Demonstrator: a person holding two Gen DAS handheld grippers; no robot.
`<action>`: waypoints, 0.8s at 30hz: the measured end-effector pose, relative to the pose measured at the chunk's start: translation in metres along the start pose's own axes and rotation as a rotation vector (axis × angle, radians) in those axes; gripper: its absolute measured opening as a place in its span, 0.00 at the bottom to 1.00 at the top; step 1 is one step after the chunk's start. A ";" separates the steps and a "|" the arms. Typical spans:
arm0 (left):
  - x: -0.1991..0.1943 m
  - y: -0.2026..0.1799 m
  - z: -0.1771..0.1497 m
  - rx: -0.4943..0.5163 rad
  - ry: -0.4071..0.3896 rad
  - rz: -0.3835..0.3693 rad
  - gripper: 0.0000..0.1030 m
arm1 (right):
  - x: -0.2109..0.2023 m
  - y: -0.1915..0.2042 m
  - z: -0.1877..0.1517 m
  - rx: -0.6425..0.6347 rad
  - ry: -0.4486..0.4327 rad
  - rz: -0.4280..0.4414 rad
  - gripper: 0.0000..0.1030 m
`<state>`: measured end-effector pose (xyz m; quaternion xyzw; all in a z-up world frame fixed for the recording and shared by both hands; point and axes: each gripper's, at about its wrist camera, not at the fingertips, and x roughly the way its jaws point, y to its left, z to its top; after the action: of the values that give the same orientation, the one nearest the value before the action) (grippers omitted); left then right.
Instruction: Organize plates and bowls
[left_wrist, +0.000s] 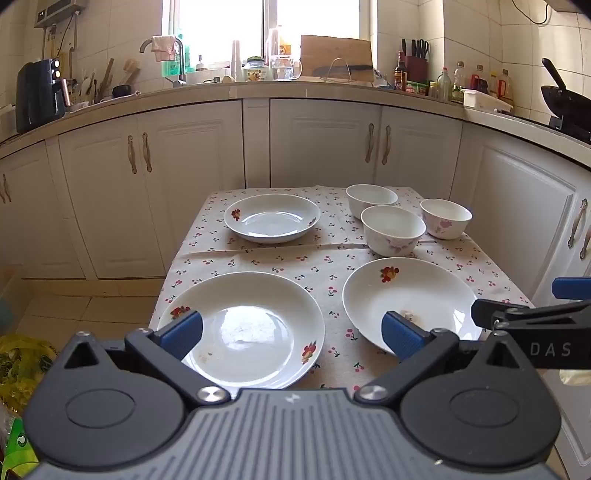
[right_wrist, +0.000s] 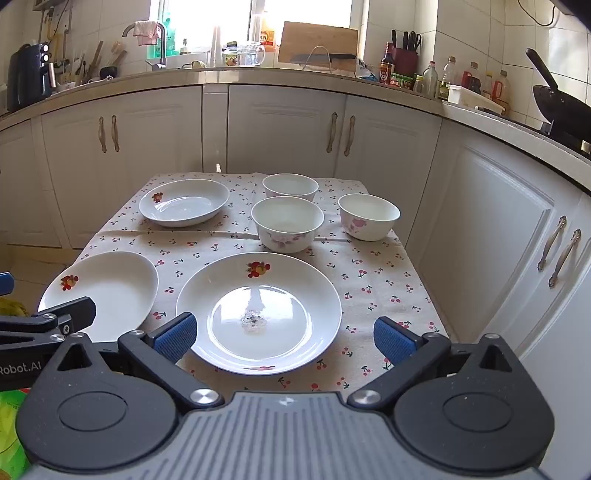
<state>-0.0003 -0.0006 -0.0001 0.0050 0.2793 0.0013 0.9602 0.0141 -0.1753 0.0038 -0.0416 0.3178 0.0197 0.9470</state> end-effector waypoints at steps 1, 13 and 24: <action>0.000 0.000 0.000 0.000 0.000 0.001 0.99 | 0.000 0.000 0.000 -0.002 0.000 -0.001 1.00; 0.000 -0.005 0.001 -0.009 0.001 -0.016 0.99 | 0.002 0.000 0.004 -0.014 0.011 0.005 1.00; 0.002 0.005 0.005 -0.015 0.005 -0.022 0.99 | 0.002 0.001 0.007 -0.017 0.015 0.005 1.00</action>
<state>0.0044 0.0047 0.0034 -0.0054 0.2819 -0.0074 0.9594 0.0197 -0.1735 0.0078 -0.0488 0.3248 0.0244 0.9442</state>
